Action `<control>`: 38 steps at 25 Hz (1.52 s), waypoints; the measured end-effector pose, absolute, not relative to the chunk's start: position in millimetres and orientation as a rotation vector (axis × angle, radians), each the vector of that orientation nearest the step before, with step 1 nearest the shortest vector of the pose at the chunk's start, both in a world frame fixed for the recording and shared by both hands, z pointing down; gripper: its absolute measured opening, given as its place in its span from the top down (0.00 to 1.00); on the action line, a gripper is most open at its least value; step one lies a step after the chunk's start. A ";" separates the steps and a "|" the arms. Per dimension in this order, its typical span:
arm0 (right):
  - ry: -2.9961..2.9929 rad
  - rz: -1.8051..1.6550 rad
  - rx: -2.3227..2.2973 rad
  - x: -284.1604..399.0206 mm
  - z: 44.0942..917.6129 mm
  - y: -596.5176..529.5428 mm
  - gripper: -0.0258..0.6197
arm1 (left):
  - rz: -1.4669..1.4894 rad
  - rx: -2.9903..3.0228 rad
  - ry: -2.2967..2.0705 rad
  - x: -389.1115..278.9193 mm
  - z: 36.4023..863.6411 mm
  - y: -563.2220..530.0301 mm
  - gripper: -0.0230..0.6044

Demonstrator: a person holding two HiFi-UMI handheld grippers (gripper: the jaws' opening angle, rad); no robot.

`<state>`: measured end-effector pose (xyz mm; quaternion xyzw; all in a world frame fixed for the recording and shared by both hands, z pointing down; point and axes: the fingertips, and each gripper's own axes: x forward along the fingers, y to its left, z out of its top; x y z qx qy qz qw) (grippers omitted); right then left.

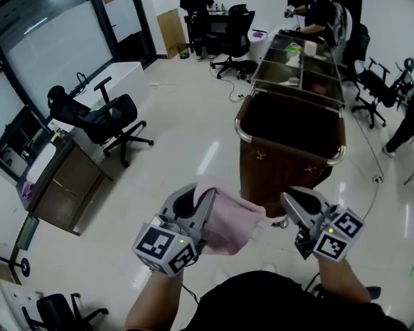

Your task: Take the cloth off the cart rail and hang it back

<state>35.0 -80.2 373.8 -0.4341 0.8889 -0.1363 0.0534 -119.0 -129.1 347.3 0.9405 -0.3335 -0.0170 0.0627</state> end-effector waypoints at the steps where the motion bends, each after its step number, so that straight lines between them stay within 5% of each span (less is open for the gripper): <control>1: 2.696 -0.411 -1.331 38.7 373.9 -81.4 0.86 | -0.045 2.846 -0.991 -111.8 350.6 -130.0 0.88; 38: 2.648 -0.396 -1.441 75.9 369.6 -92.8 0.88 | 0.027 2.840 -1.010 -100.3 368.9 -148.4 0.88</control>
